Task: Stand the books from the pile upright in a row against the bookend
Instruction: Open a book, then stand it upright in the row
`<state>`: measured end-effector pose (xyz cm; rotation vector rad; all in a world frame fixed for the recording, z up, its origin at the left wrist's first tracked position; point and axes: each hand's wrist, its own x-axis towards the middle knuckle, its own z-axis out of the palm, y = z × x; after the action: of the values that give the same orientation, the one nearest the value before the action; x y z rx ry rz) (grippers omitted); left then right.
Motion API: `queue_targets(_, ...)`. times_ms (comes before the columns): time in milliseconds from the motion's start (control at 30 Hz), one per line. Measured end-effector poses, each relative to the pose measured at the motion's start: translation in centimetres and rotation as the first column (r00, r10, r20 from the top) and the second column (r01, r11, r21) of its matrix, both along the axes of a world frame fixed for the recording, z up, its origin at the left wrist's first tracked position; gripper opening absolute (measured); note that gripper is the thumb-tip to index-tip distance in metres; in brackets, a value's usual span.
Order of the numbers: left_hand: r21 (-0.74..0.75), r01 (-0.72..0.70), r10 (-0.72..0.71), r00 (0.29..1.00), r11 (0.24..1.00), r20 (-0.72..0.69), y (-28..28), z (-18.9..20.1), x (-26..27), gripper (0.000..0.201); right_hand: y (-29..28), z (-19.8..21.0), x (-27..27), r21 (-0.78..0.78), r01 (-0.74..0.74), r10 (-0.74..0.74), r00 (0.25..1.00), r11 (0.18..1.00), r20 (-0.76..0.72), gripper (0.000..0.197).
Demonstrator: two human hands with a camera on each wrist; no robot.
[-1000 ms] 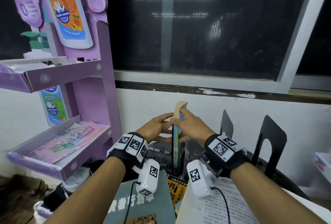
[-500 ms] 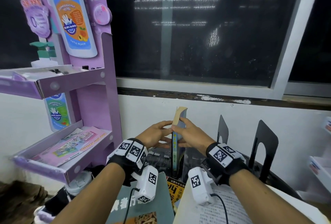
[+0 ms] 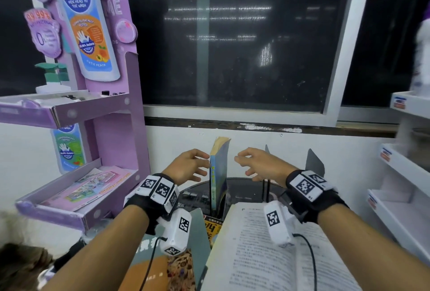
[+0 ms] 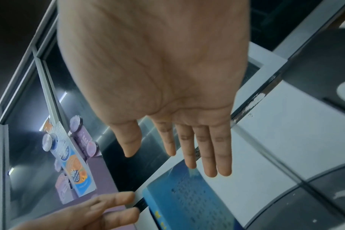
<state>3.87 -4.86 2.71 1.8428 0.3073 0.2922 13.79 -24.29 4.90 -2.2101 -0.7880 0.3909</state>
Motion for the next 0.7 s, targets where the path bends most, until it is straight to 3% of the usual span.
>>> queue_targets(200,0.119,0.158,-0.148,0.985,0.98,-0.088,-3.3,0.6,-0.8,0.023,-6.0,0.2,-0.6,-0.195,0.034,-0.021,0.997,0.98,0.069,0.037)
queue_targets(400,0.301,0.359,-0.265,0.913,0.883,-0.311,-7.1,0.4,-0.8,0.037,-11.4,-0.7,-1.4,-0.434,0.031,0.002,0.997,0.9,0.076,0.039)
queue_targets(567,0.443,0.462,-0.241,0.85,0.768,-0.467,-9.9,0.0,-0.6,0.013,-14.1,-2.0,-2.0,-0.549,0.016,0.005,0.999,0.835,0.037,0.033)
queue_targets(700,0.547,0.532,-0.173,0.801,0.646,-0.574,-10.8,-1.3,-0.5,0.047,-15.8,-3.1,-1.6,-0.546,0.021,-0.009,1.0,0.838,0.024,0.04)
